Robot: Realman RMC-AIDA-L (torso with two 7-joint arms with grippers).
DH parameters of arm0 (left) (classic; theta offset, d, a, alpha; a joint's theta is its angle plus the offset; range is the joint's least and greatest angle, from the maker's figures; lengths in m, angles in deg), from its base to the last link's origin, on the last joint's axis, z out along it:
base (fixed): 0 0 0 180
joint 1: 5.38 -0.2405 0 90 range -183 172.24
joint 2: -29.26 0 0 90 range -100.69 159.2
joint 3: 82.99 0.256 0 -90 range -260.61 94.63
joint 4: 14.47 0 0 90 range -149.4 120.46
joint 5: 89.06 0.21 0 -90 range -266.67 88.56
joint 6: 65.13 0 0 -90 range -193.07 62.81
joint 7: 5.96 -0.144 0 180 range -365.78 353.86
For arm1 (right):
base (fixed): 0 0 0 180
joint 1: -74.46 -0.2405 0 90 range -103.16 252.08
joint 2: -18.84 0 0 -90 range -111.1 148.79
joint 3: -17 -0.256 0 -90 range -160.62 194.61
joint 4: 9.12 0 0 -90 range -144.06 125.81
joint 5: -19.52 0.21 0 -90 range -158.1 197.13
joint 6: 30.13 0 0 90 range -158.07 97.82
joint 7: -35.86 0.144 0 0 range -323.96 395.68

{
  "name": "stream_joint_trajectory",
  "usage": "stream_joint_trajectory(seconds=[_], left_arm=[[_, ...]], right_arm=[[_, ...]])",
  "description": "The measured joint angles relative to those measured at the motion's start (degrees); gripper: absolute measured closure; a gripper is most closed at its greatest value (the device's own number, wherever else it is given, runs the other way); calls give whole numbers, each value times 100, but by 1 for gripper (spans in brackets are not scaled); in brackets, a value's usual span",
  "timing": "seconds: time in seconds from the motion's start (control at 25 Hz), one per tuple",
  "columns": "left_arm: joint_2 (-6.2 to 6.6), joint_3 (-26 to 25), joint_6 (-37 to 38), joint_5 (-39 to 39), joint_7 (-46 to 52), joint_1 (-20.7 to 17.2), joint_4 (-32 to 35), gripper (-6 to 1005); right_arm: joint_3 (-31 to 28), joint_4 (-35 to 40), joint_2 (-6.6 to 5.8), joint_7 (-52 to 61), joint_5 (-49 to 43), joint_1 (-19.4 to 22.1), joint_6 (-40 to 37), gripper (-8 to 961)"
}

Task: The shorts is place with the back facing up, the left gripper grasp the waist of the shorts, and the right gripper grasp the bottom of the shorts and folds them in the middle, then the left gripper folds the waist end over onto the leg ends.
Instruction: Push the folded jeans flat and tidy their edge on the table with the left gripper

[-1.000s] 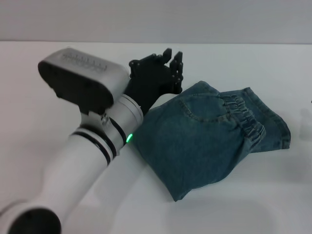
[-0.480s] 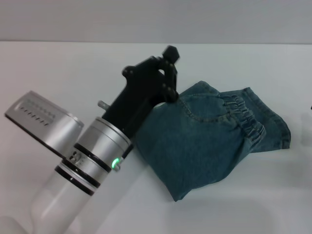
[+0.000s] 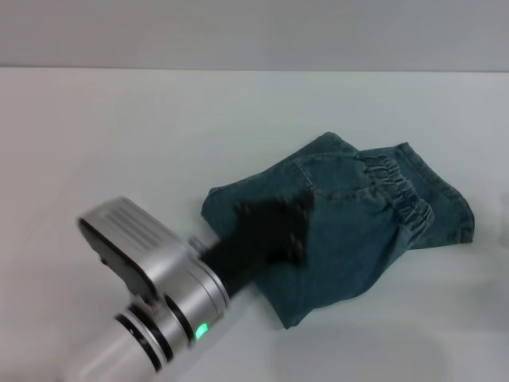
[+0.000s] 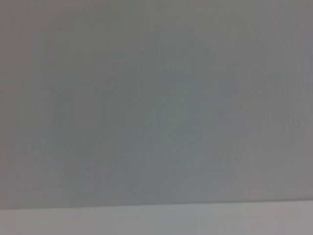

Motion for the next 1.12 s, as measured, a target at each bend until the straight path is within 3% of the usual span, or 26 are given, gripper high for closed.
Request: stream_joint_trajectory(seconds=[0.12, 0.44, 0.76, 1.12], left_arm=[[0, 362, -536, 223, -5, 52, 83, 988], [28, 604, -1132, 671, 502, -16, 140, 983], [-3, 51, -1411, 686, 541, 99, 377, 978], [-23, -135, -1485, 680, 1007, 708, 902, 972]], right_arm=[[-3, 90, -4, -13, 2, -18, 2, 954], [14, 121, -14, -17, -1, -42, 49, 954], [18, 110, -23, 10, -28, -61, 117, 953], [17, 123, -22, 24, -30, -17, 155, 941]])
